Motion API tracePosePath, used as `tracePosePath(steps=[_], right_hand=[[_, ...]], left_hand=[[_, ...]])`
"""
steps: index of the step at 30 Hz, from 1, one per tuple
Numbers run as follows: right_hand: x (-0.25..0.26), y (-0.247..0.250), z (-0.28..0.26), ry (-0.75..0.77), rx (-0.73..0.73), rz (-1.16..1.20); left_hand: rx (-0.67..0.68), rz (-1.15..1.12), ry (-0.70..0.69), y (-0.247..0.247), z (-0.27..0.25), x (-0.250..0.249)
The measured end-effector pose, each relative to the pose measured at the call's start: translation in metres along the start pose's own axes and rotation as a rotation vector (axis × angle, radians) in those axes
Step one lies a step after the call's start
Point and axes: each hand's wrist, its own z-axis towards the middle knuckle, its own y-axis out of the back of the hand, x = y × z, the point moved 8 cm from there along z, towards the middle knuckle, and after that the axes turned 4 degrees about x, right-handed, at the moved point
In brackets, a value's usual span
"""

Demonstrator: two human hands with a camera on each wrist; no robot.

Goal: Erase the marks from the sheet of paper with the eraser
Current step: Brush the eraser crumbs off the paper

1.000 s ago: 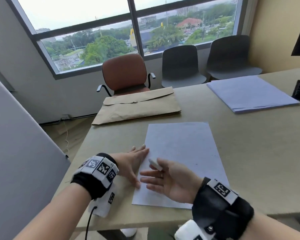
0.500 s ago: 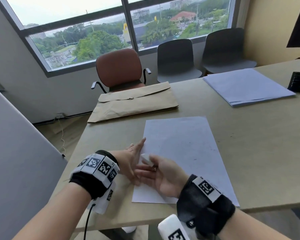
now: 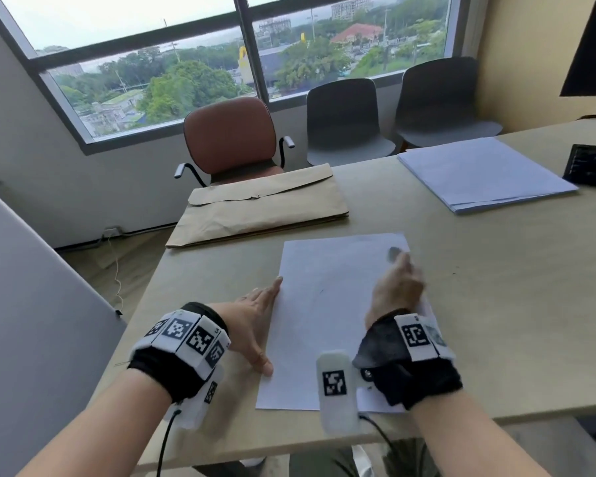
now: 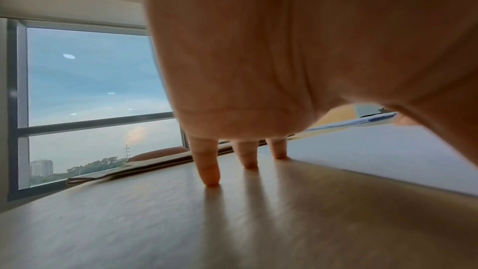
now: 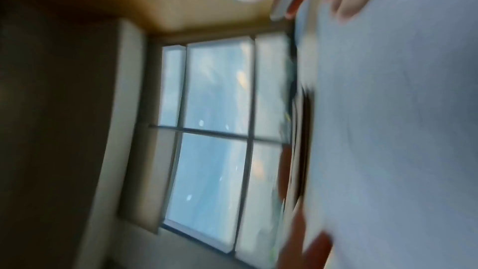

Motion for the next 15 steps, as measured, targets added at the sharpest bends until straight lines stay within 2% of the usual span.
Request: tracePosePath(steps=[1, 2, 3, 5, 7, 9, 10, 12, 15], right_hand=[[0.013, 0.007, 0.004, 0.1, -0.061, 0.004], [0.021, 0.007, 0.003, 0.165, -0.05, -0.006], [0.015, -0.005, -0.002, 0.116, 0.07, 0.022], [-0.021, -0.041, -0.029, -0.138, 0.395, 0.092], [-0.061, -0.067, -0.067, -0.36, 0.681, 0.022], [-0.081, -0.073, -0.081, -0.453, 0.788, -0.049], [-0.081, -0.071, -0.076, -0.456, 0.762, -0.049], [-0.062, -0.052, -0.039, -0.37, 0.565, 0.025], [0.006, -0.003, 0.011, -0.005, 0.149, -0.011]], left_hand=[[0.0, 0.0, 0.001, 0.0, 0.001, 0.0], [-0.004, 0.008, 0.0, 0.0, 0.002, -0.001], [-0.009, 0.016, 0.0, 0.001, 0.003, -0.001], [-0.012, 0.017, 0.002, 0.001, 0.005, 0.0], [-0.025, 0.018, 0.002, 0.001, 0.005, 0.001], [-0.032, 0.013, -0.004, 0.0, 0.004, 0.002], [-0.025, 0.006, -0.006, -0.001, 0.004, 0.003], [-0.012, 0.0, -0.008, -0.001, 0.005, 0.004], [-0.001, 0.008, 0.005, -0.001, 0.006, 0.004]])
